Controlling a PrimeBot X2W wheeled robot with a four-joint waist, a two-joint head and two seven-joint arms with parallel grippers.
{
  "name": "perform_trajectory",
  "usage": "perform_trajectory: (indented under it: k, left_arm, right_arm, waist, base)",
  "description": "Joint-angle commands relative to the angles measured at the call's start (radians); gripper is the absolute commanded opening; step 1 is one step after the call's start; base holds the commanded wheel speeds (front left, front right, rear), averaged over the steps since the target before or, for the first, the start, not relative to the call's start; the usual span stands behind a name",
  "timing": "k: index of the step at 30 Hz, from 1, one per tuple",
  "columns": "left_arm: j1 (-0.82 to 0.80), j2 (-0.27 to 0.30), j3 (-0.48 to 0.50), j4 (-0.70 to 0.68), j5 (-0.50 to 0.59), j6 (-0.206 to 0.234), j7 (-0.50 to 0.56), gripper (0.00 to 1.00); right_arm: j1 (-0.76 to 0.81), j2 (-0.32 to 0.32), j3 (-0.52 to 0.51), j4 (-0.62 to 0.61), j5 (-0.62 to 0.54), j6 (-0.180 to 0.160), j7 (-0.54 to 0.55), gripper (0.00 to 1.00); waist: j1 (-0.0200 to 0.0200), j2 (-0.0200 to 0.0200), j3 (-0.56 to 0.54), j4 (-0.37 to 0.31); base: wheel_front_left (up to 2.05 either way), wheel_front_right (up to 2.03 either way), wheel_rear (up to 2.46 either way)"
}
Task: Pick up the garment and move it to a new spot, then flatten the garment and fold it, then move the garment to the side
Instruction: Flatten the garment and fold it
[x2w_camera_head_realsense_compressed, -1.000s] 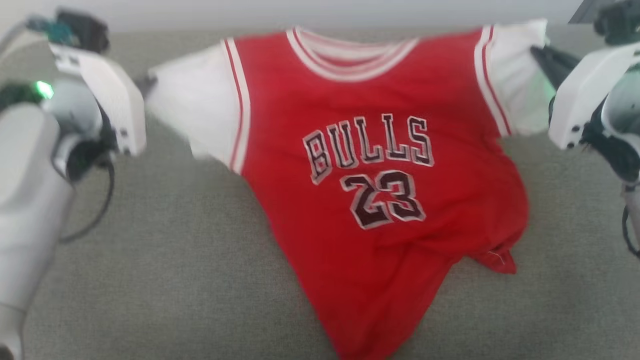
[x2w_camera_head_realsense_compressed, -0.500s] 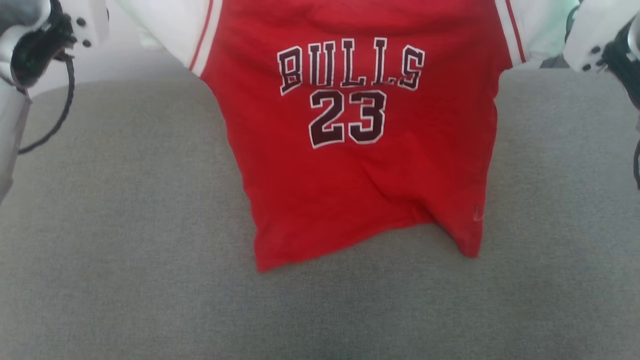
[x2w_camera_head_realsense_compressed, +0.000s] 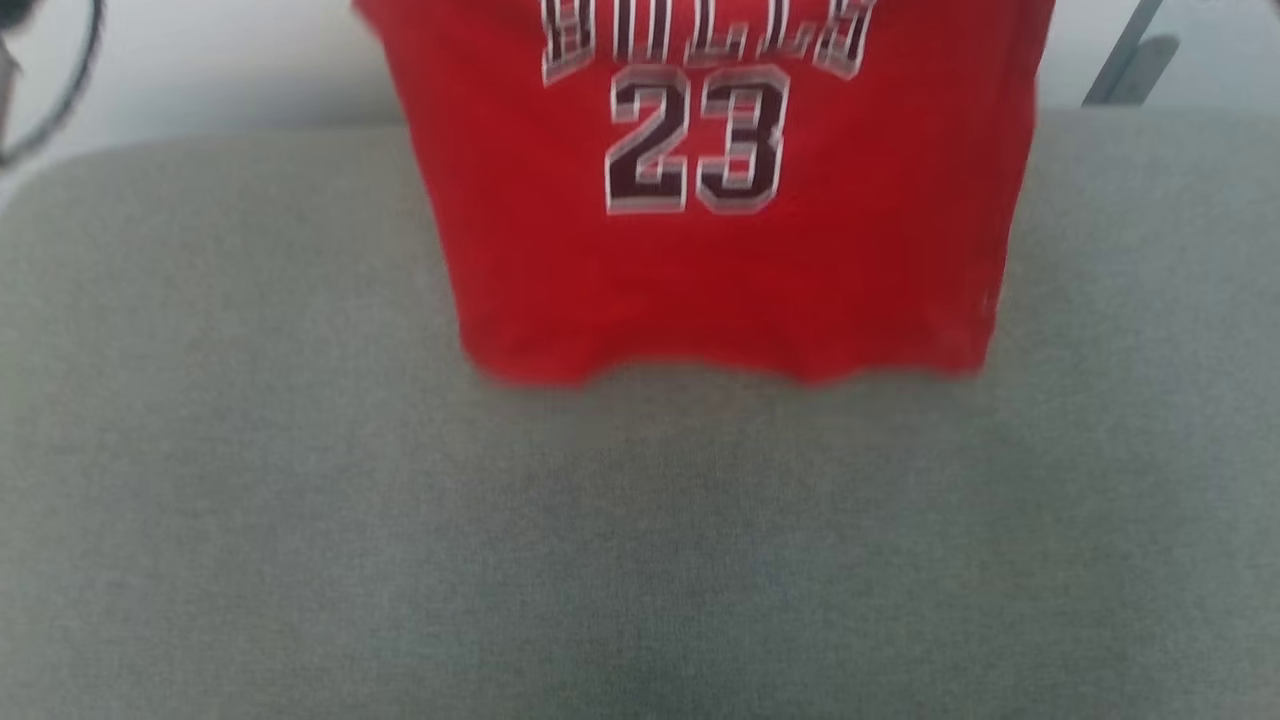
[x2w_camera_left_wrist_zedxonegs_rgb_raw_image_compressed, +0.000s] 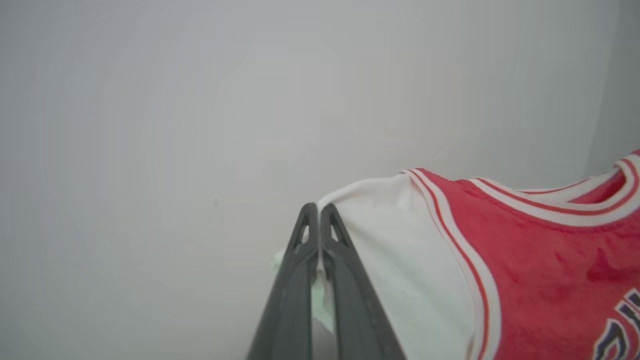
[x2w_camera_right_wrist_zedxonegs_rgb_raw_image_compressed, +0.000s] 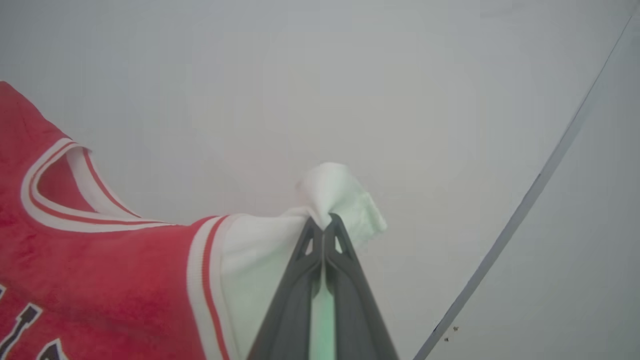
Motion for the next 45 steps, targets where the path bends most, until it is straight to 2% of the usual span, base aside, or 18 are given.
perform_trajectory:
  k: [1,6,11,15,20,24,28,30,33,37,41,45]
  left_arm:
    - [-0.038,-0.003,0.005,0.019,0.023,0.011,-0.034,0.00]
    - [-0.158,-0.021,0.010,0.080,0.067,0.029,-0.168,0.00]
    - [-0.264,-0.046,0.028,0.147,0.093,0.047,-0.347,0.00]
    - [-0.311,-0.062,0.036,0.176,0.122,0.055,-0.465,0.00]
    - [-0.221,-0.078,0.041,0.188,0.129,0.023,-0.488,0.00]
    - [-0.140,-0.090,0.027,0.207,0.111,0.001,-0.487,0.00]
    - [-0.025,-0.094,-0.009,0.231,0.056,-0.011,-0.474,0.00]
    - [0.045,-0.100,-0.046,0.205,0.006,-0.010,-0.433,0.00]
    - [0.156,-0.067,-0.109,0.130,-0.077,-0.010,-0.372,0.00]
    - [0.303,0.005,-0.180,-0.019,-0.200,-0.011,-0.289,0.00]
    - [0.444,0.098,-0.225,-0.170,-0.281,-0.011,-0.224,0.00]
    - [0.581,0.187,-0.244,-0.317,-0.331,-0.008,-0.195,0.00]
  right_arm:
    - [-0.040,0.012,-0.001,0.034,-0.024,0.000,-0.043,0.00]
    - [-0.181,0.028,-0.028,0.161,-0.138,0.000,-0.206,0.00]
    - [-0.302,0.052,-0.109,0.280,-0.299,0.000,-0.396,0.00]
    - [-0.360,0.066,-0.179,0.331,-0.447,0.000,-0.460,0.00]
    - [-0.299,0.105,-0.222,0.381,-0.547,0.000,-0.479,0.00]
    - [-0.242,0.112,-0.218,0.400,-0.526,0.000,-0.479,0.00]
    - [-0.117,0.117,-0.172,0.413,-0.446,0.000,-0.479,0.00]
    - [-0.053,0.113,-0.141,0.426,-0.392,0.000,-0.478,0.00]
    - [0.041,0.102,-0.073,0.421,-0.307,0.000,-0.479,0.00]
    - [0.178,0.081,0.041,0.372,-0.168,0.000,-0.458,0.00]
    - [0.318,0.013,0.153,0.252,-0.028,-0.001,-0.412,0.00]
    - [0.457,-0.083,0.218,0.087,0.068,-0.001,-0.367,0.00]
  waist:
    - [0.0000,-0.0001,0.053,0.000]
    - [0.0000,-0.0001,0.144,0.004]
    - [0.0000,-0.0001,0.211,0.016]
    - [0.0000,-0.0001,0.248,0.032]
    - [0.0000,-0.0001,0.253,0.053]
    - [0.0000,-0.0001,0.232,0.062]
    - [0.0000,-0.0001,0.186,0.068]
    - [0.0000,-0.0001,0.160,0.070]
    - [0.0000,-0.0001,0.121,0.071]
    - [0.0000,-0.0001,0.076,0.067]
    - [0.0000,-0.0001,0.038,0.064]
    - [0.0000,-0.0001,0.015,0.063]
  base:
    - [0.00,0.00,0.00]
    - [0.00,0.00,0.00]
    - [0.00,0.00,0.00]
    - [0.00,0.00,0.00]
    - [0.00,0.00,0.00]
    - [0.00,0.00,0.00]
    - [0.00,0.00,0.00]
    - [0.00,0.00,0.00]
    - [0.00,0.00,0.00]
    - [0.00,0.00,0.00]
    - [0.00,0.00,0.00]
    - [0.00,0.00,0.00]
